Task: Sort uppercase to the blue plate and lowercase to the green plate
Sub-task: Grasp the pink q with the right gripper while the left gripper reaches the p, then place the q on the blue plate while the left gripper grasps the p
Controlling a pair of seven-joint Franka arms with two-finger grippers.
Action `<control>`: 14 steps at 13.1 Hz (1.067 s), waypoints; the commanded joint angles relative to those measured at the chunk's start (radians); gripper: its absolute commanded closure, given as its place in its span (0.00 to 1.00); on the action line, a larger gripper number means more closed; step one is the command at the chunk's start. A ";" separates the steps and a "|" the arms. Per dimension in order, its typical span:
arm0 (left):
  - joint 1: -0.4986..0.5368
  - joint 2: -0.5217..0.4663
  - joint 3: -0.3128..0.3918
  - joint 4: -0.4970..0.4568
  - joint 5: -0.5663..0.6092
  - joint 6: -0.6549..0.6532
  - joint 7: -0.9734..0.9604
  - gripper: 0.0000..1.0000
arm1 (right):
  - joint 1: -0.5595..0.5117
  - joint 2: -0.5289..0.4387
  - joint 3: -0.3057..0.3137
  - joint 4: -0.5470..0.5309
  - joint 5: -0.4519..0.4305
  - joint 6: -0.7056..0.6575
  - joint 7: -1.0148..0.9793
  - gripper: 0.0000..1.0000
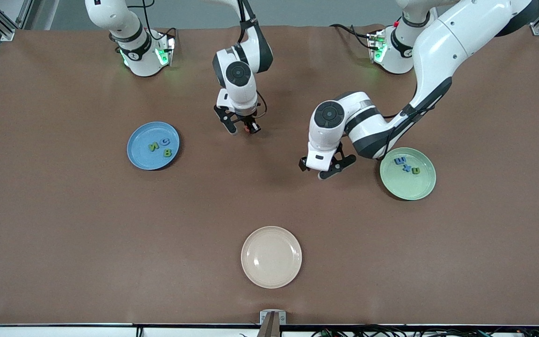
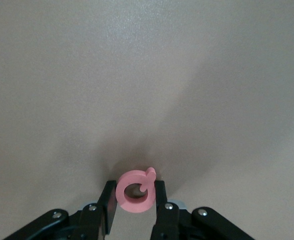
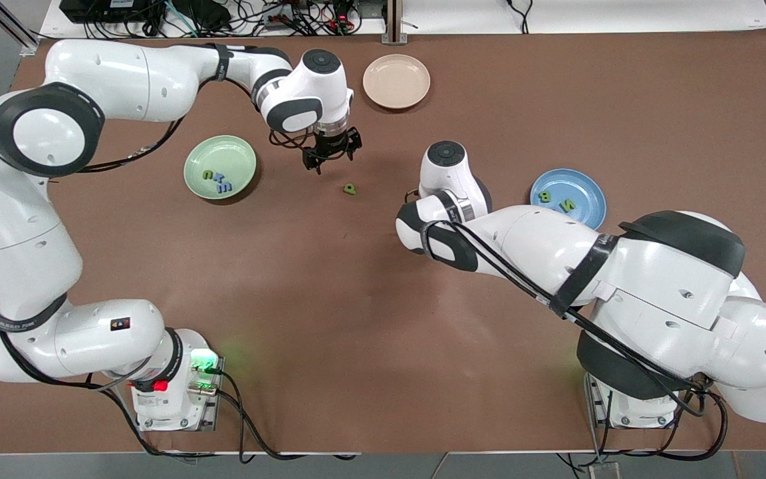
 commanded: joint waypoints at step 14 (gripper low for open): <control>-0.241 0.047 0.185 0.044 -0.013 0.069 -0.080 0.22 | 0.008 -0.016 -0.513 -0.072 -0.298 -0.544 -0.664 1.00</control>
